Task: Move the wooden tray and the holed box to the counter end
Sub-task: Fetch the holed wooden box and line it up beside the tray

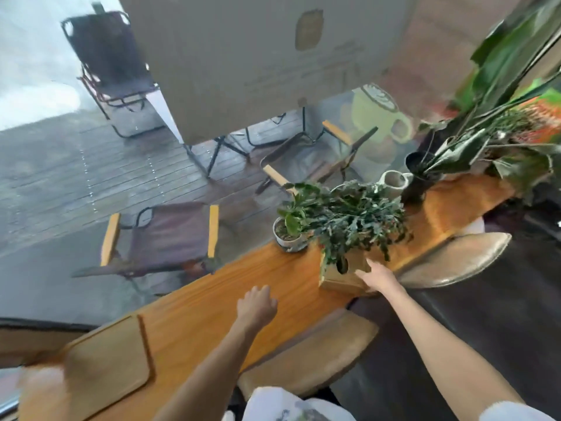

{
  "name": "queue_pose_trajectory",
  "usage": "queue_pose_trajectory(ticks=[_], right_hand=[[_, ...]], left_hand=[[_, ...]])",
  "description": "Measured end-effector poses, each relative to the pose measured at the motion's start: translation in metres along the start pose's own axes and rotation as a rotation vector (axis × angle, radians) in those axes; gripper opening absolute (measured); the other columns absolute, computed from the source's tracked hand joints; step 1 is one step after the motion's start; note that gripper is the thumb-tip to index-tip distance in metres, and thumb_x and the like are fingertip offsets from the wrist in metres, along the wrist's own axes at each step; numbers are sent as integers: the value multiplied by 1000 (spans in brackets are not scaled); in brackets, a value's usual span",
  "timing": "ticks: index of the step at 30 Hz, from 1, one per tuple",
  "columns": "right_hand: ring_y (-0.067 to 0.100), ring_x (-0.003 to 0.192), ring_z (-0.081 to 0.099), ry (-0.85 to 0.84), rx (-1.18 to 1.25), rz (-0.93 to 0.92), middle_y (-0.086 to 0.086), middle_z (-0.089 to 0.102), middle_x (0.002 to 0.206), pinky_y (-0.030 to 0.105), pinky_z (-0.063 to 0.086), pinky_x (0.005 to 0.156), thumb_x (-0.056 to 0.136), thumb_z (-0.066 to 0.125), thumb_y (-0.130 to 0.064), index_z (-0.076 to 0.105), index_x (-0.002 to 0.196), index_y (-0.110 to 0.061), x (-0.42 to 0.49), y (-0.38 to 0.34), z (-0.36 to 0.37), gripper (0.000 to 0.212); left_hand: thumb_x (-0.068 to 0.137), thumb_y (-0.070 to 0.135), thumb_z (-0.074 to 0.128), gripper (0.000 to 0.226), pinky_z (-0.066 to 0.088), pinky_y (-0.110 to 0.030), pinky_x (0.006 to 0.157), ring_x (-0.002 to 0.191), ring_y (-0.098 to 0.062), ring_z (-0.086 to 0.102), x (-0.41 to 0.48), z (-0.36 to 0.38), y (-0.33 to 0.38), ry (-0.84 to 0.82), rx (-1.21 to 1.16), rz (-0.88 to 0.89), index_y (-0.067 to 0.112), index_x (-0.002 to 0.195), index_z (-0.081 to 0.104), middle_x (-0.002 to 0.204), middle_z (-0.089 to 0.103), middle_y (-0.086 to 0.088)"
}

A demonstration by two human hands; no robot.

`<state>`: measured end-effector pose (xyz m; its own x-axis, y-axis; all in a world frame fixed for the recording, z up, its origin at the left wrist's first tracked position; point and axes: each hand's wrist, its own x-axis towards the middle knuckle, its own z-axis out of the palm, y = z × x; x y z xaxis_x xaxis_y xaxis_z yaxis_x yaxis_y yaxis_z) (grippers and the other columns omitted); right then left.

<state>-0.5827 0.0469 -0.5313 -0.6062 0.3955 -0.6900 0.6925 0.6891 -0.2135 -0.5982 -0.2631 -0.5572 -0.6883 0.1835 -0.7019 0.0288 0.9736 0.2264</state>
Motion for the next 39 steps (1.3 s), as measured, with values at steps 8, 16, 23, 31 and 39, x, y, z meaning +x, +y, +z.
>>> queue_pose_trajectory(ticks=[8,16,23,31,39], right_hand=[[32,151,29,-151,-149,-157,13,26,165,40,26,123,102,52,-33,25,158,-9,89,-9,-13,67],[32,154,18,-230,-318,-80,13,8,169,38,21,125,100,48,-47,11,161,-11,85,-42,55,81],[39,145,37,-538,-112,-164,18,28,162,46,30,120,102,45,-46,-7,161,-25,5,-111,153,81],[35,141,43,-535,143,-148,14,42,155,43,39,115,103,49,-36,11,160,-17,-76,-173,244,71],[35,129,51,-395,307,-173,6,46,149,55,59,87,99,52,-44,20,156,-34,-151,-294,336,66]], left_hand=[[106,42,34,52,31,-52,118,146,-33,38,11,16,31,88,57,-129,21,154,35,161,37,-9],[106,45,34,53,29,-54,118,147,-34,37,0,37,-18,57,-95,-331,19,153,36,160,38,-11],[109,41,34,64,36,-46,119,149,-34,38,-17,65,-51,-70,-614,-462,6,160,20,163,36,-16],[106,22,48,45,44,-46,116,138,-25,52,-61,96,-133,119,-1225,-403,13,150,43,150,54,-8],[106,35,47,70,21,-36,127,158,-21,18,-91,55,-290,301,-1358,-253,14,164,13,170,20,0]])
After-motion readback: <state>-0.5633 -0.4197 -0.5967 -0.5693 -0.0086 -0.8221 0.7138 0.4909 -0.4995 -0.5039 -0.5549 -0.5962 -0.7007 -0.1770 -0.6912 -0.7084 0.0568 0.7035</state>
